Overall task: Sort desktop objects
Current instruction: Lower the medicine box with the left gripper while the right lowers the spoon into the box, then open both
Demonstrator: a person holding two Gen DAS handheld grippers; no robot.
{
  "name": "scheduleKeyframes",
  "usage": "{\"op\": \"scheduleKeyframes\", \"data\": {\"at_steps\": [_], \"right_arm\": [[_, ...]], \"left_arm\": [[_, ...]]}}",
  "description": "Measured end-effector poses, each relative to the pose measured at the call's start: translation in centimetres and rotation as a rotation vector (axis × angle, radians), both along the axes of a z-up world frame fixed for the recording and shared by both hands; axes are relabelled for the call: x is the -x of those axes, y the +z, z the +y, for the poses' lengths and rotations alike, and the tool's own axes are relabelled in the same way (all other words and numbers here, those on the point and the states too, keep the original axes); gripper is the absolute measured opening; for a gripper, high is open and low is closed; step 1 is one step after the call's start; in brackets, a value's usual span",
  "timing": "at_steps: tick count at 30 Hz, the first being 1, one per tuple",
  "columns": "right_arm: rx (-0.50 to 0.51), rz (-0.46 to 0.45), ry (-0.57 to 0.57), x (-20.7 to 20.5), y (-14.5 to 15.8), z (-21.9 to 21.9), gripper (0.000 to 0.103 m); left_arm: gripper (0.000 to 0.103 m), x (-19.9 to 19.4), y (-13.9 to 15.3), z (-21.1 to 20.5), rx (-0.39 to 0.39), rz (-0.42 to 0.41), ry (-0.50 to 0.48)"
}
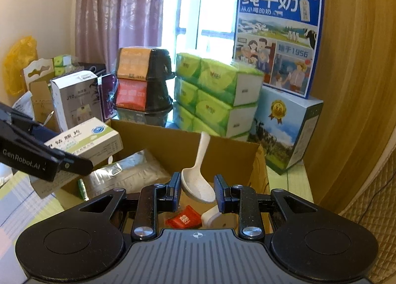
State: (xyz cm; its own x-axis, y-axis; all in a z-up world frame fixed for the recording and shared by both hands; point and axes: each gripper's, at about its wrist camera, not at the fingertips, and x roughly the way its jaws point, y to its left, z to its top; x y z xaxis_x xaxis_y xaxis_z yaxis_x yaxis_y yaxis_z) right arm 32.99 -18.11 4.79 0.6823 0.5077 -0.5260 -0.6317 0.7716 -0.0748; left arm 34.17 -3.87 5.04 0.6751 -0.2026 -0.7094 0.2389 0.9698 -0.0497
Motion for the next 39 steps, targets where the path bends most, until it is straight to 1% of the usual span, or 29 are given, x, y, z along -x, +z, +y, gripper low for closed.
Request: {"op": "scheduleKeyframes", "data": {"at_steps": [9, 17, 28, 39], "right_arm": [[0.026, 0.001, 0.012, -1.0, -0.5, 0.7, 0.025], [0.031, 0.003, 0.013, -1.6, -1.0, 0.8, 0.025], [0.033, -0.001, 0.010, -2.3, -1.1, 0.6, 0.025], [0.037, 0.002, 0.003, -3.4, -1.6, 0.6, 0.025]], "left_arm": [[0.067, -2.0, -0.5, 0.0, -0.007, 0.019, 0.017], [0.067, -2.9, -1.0, -0.2, -0.014, 0.033, 0.026], [0.067, -4.0, -1.3, -0.3, 0.012, 0.033, 0.043], [0.068, -5.5, -2.3, -0.5, 0.022, 0.034, 0.058]]}}
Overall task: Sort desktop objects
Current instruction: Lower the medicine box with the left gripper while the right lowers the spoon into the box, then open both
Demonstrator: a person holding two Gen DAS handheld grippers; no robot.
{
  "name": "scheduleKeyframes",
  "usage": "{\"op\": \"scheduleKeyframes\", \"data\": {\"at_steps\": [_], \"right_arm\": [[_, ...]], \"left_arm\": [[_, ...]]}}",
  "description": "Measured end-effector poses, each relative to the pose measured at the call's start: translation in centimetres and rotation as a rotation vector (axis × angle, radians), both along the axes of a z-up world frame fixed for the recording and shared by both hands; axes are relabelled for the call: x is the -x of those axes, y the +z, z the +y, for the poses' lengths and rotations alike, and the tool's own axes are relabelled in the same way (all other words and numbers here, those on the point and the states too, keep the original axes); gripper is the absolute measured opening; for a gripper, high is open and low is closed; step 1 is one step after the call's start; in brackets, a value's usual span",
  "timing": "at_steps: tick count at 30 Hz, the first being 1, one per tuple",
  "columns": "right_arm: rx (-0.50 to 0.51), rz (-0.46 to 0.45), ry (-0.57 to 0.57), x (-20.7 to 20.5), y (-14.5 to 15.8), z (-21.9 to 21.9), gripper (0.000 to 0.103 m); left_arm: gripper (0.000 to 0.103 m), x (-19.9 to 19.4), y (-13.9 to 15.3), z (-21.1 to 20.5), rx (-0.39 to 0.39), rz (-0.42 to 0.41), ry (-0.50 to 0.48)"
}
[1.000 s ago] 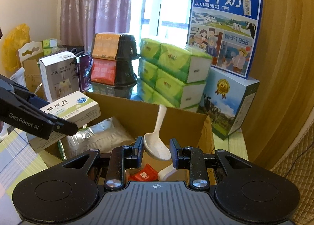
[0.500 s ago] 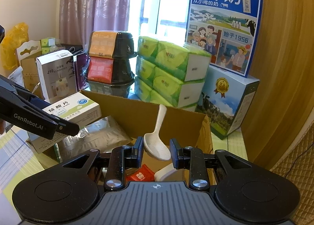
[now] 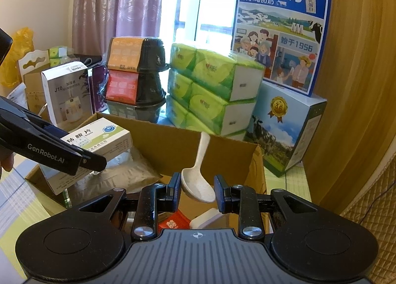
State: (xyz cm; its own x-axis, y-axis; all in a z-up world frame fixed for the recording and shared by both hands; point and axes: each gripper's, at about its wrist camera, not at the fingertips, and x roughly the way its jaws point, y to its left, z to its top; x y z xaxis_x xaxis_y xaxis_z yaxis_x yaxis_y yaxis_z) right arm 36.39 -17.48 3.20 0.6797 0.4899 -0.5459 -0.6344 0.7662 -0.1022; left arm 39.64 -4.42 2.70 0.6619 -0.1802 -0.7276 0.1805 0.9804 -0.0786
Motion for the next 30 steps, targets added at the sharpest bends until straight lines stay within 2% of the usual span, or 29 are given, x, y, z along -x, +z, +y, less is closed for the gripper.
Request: {"op": "scheduleKeyframes", "data": {"at_steps": [5, 15, 23, 25, 26, 27, 30], "right_arm": [[0.000, 0.004, -0.006, -0.3, -0.3, -0.1, 0.025], [-0.006, 0.010, -0.009, -0.5, -0.6, 0.2, 0.025], [-0.053, 0.005, -0.010, -1.1, -0.3, 0.5, 0.025], [-0.087, -0.007, 0.001, -1.2, -0.2, 0.4, 0.037], [-0.102, 0.005, -0.005, -1.4, -0.1, 0.2, 0.056], [-0.124, 0.015, -0.010, -1.5, 0.0, -0.1, 0.061], [-0.132, 0.024, -0.035, -1.5, 0.1, -0.7, 0.061]], "left_arm": [[0.068, -0.3, -0.1, -0.2, -0.001, -0.029, 0.010], [0.068, 0.2, -0.3, 0.5, 0.010, -0.022, 0.011], [0.068, 0.8, -0.1, 0.7, 0.016, -0.026, 0.004], [0.068, 1.0, 0.0, 0.7, 0.017, -0.029, 0.004], [0.069, 1.1, 0.0, 0.8, 0.018, -0.030, 0.005], [0.071, 1.2, 0.0, 0.8, 0.020, -0.031, 0.006], [0.078, 1.8, -0.1, 1.0, 0.032, -0.038, 0.017]]}}
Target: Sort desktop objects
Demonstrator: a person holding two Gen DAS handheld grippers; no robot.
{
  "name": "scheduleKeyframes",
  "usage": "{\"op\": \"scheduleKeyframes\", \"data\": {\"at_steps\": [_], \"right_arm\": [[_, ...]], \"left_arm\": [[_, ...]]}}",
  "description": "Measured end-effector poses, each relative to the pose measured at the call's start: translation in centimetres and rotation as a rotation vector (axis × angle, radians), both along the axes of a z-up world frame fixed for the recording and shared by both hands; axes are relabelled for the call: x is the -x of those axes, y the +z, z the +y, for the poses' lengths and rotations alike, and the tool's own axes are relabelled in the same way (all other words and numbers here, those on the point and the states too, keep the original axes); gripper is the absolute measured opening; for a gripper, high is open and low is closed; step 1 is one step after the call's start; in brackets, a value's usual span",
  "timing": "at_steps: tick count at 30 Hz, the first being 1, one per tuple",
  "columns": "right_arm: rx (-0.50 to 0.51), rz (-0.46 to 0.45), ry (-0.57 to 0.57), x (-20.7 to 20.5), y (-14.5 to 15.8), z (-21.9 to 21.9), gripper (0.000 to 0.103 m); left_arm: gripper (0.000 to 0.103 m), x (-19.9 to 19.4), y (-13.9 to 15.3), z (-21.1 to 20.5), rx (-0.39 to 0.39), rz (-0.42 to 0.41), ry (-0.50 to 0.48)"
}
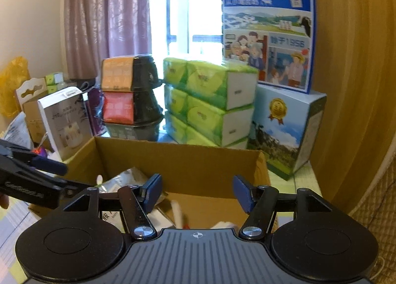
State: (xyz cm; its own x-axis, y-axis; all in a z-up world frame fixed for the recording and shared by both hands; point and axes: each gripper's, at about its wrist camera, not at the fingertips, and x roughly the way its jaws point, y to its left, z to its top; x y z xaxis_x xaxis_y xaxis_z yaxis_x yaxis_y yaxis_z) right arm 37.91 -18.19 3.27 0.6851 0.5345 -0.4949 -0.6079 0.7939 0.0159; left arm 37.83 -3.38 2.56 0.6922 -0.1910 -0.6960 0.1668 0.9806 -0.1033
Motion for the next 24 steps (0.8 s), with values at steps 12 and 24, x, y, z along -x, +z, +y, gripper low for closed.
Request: {"op": "scheduleKeyframes", "data": {"at_steps": [12, 24], "right_arm": [[-0.034, 0.090, -0.065, 1.6, 0.8, -3.9, 0.075], [0.006, 0.144, -0.028, 6.8, 4.5, -5.7, 0.098]], "left_arm": [[0.101, 3.8, 0.7, 0.5, 0.013, -0.017, 0.071], [0.102, 10.7, 3.6, 0.1, 0.011, -0.011, 0.128]]}}
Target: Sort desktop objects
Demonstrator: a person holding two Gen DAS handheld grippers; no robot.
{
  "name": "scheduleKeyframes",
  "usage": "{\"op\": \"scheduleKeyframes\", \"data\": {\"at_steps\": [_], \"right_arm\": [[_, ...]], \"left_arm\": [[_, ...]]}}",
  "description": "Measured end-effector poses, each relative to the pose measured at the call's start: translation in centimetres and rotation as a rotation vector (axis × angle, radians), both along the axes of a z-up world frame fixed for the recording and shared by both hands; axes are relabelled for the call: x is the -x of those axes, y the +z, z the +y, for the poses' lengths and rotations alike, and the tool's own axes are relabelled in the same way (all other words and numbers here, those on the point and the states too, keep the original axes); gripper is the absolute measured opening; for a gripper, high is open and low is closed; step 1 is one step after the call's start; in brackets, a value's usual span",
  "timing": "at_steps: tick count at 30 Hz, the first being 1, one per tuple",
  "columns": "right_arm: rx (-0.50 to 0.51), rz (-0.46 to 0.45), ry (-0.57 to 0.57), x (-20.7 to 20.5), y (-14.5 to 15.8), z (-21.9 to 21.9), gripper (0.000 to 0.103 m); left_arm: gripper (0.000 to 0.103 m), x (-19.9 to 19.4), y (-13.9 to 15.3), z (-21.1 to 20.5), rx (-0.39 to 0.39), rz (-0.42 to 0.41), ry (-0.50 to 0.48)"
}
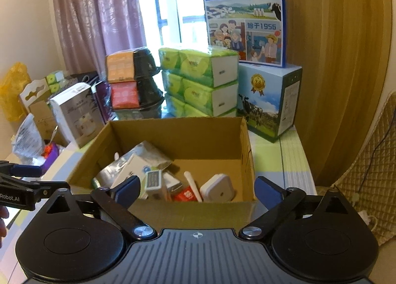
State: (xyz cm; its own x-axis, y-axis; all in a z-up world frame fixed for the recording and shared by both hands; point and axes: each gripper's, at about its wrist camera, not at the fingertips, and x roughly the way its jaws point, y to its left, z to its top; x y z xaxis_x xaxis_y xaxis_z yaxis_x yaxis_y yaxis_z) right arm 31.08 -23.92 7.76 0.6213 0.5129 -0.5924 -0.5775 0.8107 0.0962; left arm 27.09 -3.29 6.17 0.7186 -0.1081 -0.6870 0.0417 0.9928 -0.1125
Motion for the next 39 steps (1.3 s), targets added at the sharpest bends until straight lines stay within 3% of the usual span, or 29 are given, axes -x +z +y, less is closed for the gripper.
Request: {"op": "scheduleKeyframes", "data": {"at_steps": [15, 26, 39], "right_arm": [[0.032, 0.041, 0.042, 8.0, 4.9, -1.2, 0.101], [0.045, 0.089, 0.028, 12.5, 5.5, -3.1, 0.101], [-0.005, 0.023, -0.040, 20.6, 6.1, -7.4, 0.101]], "left_arm": [[0.102, 10.2, 5.0, -0.1, -0.005, -0.019, 0.118], [0.102, 15.2, 7.5, -1.0, -0.032, -0.040, 0.151], [0.102, 21.5, 7.9, -4.6, -0.087, -0.093, 0.172]]}}
